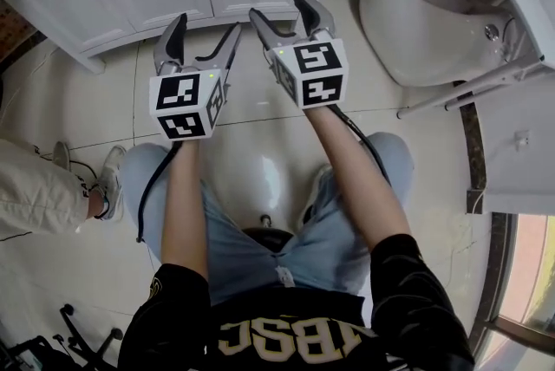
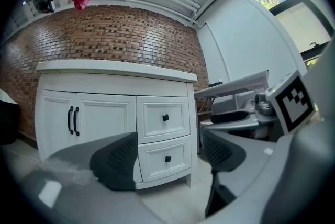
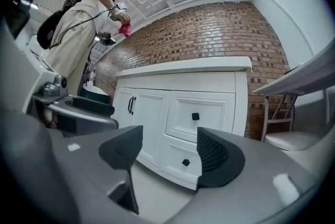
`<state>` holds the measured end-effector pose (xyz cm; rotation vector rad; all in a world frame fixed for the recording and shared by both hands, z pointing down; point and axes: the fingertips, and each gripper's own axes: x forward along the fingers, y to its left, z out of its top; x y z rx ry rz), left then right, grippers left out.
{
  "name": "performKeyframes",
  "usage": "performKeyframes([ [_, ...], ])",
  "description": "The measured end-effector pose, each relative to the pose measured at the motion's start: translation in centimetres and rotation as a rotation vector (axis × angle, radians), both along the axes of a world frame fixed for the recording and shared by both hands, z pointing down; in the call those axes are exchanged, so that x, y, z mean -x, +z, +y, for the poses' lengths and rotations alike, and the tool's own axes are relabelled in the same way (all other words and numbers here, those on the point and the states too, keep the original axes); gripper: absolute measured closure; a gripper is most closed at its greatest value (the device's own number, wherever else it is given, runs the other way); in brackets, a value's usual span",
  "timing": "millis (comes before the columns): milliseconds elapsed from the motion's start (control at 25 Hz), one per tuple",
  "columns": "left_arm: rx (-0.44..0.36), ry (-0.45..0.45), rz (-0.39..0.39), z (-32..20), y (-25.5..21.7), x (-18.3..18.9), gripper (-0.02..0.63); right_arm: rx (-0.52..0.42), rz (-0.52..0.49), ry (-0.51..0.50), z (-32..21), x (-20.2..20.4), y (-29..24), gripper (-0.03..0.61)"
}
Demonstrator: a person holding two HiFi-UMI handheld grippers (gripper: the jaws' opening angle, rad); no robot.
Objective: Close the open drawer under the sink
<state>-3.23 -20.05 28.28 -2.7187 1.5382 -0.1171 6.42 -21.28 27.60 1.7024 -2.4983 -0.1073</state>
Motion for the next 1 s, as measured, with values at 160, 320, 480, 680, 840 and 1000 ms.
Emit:
performKeyframes([
  [160,-0.002,-0.033,-0.010,0.5,0.1,1.2,0.222,0.019,-0.022,0.053,3.4,-1.6,1.5,0.250],
  [320,-0.020,-0.040,-0.009,1.5,-0.4,1.2,0.222,0.028,-0.098,0.073,5.3,-2.5,1.3,0.250],
  [480,-0.063,-0.039,-0.023,2.4,-1.0,0.5,0.224,-0.044,0.006,0.059,5.8,-1.7,-0.8,0.250],
  [680,-0.052,-0.075,0.000,2.1,-1.0,1.6,0.224,-0.027,0.018,0.089,5.7,-2.8,0.0,0.250],
  [840,-0.047,-0.077,0.015,1.8,-1.2,1.6,0.224,-0.002,-0.052,0.139,5.3,-4.7,0.2,0.253],
  [1000,-0.041,-0.073,0.018,1.6,-1.0,1.3,0.224,0.004,-0.100,0.155,5.2,-5.5,0.1,0.253],
])
